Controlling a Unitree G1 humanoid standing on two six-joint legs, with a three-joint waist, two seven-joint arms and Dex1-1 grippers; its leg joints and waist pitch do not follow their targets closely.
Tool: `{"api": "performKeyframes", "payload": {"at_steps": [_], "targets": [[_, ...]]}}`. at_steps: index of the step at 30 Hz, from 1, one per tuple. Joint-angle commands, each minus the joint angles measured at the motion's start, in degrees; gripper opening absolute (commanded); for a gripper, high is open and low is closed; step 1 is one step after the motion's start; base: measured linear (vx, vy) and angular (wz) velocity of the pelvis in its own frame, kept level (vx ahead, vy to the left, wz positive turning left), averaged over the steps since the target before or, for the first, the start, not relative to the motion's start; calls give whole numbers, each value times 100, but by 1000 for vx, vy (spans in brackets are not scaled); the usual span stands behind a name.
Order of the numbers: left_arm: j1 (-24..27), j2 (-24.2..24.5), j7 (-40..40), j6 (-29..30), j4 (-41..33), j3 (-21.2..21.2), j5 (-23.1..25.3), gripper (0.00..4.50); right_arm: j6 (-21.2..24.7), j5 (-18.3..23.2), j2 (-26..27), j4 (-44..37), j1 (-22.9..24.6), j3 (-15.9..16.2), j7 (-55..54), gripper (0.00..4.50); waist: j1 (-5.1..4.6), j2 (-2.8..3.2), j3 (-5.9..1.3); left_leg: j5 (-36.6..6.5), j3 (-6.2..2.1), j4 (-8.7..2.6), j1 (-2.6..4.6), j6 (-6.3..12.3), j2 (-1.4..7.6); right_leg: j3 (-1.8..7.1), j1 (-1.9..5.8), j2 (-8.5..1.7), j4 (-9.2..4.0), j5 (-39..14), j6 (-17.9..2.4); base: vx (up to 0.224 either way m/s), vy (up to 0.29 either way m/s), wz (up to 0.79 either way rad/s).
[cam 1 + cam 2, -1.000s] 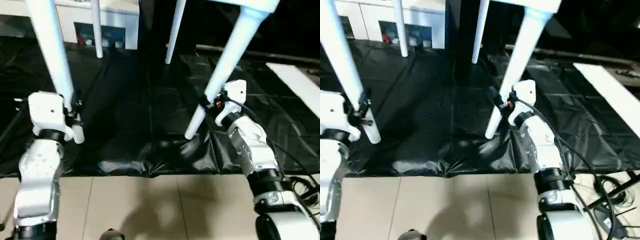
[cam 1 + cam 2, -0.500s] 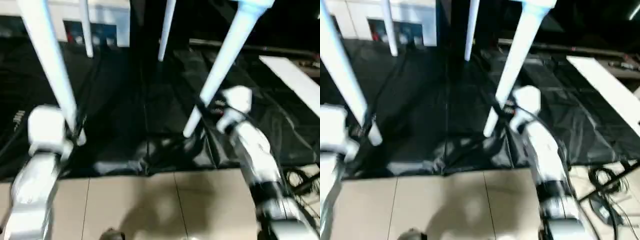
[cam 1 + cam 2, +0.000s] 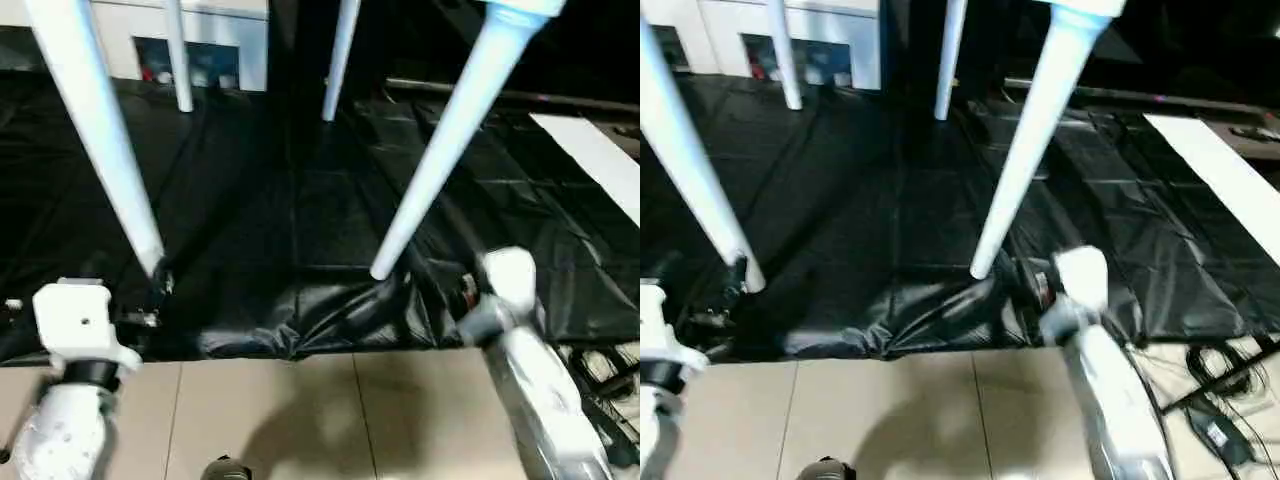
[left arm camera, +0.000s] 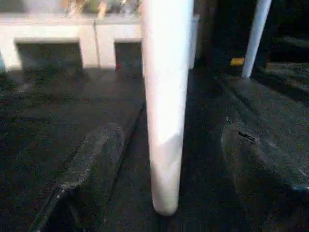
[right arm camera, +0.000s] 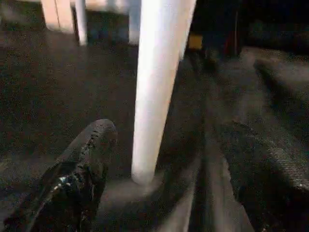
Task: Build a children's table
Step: Flip table
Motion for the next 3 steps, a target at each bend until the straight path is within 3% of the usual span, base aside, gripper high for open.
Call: {"api": "performKeyframes", "payload": {"at_steps": [1,3], "targets": [[49,-2,16,93,-155,-188,136,370,301,89,-72,-354,110,74,-14,375,-27,134,-185,-3616,-165,-465,185,-396,176,167,-21,-277,-724,-3369,40,0,0,0],[43,4,39,25,-136,-216,233,370,345,104,-53,-397,133,84,-23,375,-73,119,-173,-3684,-193,-462,175,-415,167,135,-19,-278,-745,-3531,66,0,0,0]]}}
